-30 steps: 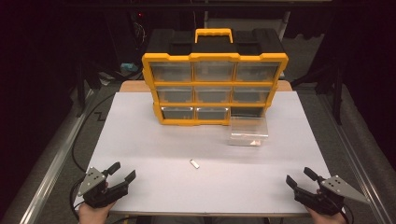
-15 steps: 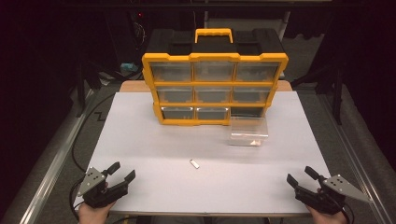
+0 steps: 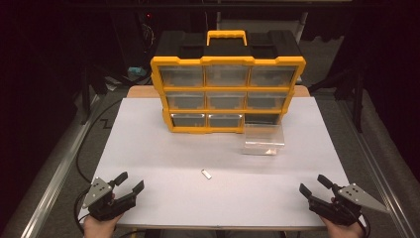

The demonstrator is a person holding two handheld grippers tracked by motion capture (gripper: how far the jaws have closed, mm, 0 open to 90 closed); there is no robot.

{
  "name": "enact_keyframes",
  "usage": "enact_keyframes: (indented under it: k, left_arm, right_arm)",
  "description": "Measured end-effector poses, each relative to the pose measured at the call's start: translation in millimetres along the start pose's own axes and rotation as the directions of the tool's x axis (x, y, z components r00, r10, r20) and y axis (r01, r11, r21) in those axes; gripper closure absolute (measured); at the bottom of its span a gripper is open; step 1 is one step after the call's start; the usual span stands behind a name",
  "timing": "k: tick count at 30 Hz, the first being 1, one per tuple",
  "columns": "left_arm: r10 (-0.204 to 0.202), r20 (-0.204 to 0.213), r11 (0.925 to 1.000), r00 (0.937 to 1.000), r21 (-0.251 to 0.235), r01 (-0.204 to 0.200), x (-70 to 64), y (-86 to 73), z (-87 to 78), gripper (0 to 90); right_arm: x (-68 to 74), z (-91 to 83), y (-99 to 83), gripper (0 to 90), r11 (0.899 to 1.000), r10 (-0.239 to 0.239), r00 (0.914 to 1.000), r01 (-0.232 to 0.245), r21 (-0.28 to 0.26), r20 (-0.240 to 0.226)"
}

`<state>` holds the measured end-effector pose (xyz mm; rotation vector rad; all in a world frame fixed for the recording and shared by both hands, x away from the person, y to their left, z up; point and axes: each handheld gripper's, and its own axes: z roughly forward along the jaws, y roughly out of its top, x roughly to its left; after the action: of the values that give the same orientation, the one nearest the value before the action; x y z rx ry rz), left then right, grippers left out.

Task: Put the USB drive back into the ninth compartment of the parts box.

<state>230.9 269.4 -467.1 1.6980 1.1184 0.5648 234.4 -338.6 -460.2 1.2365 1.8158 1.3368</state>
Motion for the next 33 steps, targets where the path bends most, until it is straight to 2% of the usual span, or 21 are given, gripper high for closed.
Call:
enact_keyframes:
  k: [4,7,33]
  left_arm:
    - [-0.024,0.016,0.9997,0.9996,-0.008,0.025,0.8,0.2,0.4,32.1]
    - [-0.023,0.012,0.9997,0.9997,-0.009,0.023,0.9,0.3,0.1,32.2]
    - [-0.017,0.01,0.9998,0.9998,-0.007,0.017,0.1,0.4,1.1,32.2]
  right_arm:
    - [1.9,0.1,2.3,26.9,1.0,-0.004,0.9999,0.004,-0.027,0.009]
    - [3.2,0.9,3.7,26.9,0.999,0.001,1.0,-0.001,-0.036,0.004]
    - [22.4,23.7,9.5,25.9,0.999,-0.045,0.9962,0.044,-0.013,-0.075]
